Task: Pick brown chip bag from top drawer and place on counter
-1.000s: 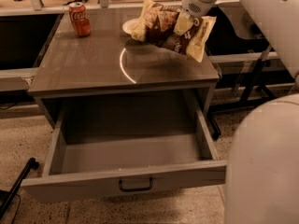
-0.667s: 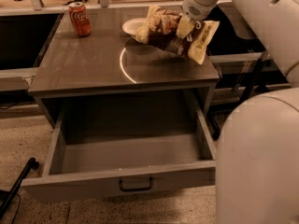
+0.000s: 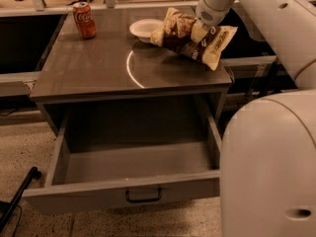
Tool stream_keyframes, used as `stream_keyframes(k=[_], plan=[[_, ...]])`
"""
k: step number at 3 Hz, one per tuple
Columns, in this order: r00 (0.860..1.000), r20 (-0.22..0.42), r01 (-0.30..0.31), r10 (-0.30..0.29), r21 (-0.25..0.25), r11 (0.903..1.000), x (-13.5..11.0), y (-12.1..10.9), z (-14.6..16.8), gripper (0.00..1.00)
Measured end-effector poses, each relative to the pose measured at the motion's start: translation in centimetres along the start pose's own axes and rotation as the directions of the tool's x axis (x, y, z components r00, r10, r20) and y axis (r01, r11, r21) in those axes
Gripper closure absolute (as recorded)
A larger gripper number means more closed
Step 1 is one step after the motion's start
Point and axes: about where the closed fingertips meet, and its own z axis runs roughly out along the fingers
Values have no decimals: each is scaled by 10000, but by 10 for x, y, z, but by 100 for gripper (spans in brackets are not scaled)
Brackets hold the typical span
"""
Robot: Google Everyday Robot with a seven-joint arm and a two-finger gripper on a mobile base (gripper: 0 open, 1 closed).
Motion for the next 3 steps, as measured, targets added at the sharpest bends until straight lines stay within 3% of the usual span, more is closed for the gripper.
stream_keyframes(k=[1, 2, 3], plan=[[9998, -76, -193, 192, -59, 9998, 6, 0, 8, 13], [9997, -24, -255, 256, 195, 9995, 9, -8, -1, 0], [9966, 792, -285, 223, 789, 9965, 6, -24, -43, 0]])
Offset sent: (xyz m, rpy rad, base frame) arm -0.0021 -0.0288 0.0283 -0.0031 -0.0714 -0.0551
